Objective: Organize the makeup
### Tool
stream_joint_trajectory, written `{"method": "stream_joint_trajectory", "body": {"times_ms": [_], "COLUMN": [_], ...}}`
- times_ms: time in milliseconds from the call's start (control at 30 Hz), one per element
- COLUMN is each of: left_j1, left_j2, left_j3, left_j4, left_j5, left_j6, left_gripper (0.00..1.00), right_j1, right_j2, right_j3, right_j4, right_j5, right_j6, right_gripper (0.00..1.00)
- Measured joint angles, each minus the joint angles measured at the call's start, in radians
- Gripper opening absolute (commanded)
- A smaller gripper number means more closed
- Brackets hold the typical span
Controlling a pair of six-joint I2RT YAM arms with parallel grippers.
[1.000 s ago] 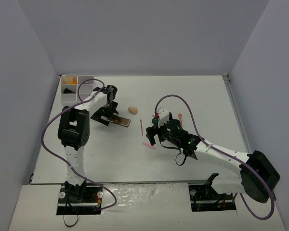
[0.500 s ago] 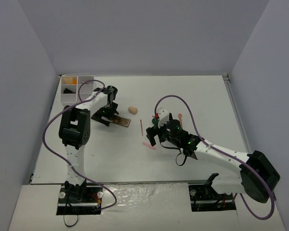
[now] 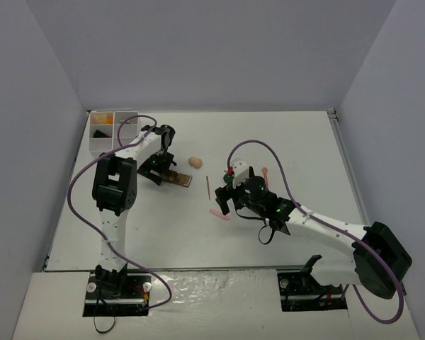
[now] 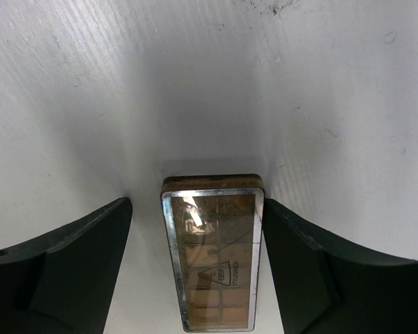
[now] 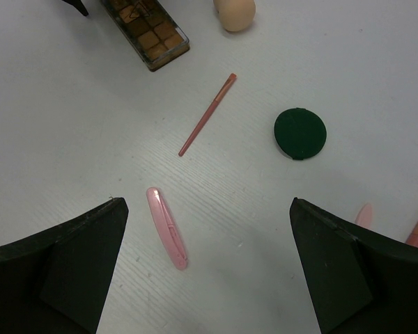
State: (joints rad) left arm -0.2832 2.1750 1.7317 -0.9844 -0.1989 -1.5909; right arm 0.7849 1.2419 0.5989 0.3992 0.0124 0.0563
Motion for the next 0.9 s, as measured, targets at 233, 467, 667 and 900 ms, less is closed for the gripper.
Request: {"method": "stream_joint_trajectory", "body": {"times_ms": [233,467,667,900], "left_j1": [0.0,-0.002,-0.006,-0.01], "left_j2": [0.0,-0.008,-0.082,-0.307], "left_j3": [0.0,-0.011,-0.11,-0.174], "left_j4": [0.002,0.014,0.075,0.17], "left_j5": [0.0,-0.002,-0.028,-0.127], "left_j6": [0.0,0.026,0.121,0.357], "left_gripper": [0.51,0.32,0.16,0.13], "right_j1": [0.0,0.0,0.0,0.002], "right_j2": [0.0,0.0,0.0,0.0], "right_j3": [0.0,0.0,0.0,0.0], "right_j4": [0.0,0.0,0.0,-0.001], "right_j5": [0.001,0.007,0.01,0.012], "right_j6": [0.0,0.0,0.0,0.0], "right_gripper": [0.99,0.99,0.99,0.99]}}
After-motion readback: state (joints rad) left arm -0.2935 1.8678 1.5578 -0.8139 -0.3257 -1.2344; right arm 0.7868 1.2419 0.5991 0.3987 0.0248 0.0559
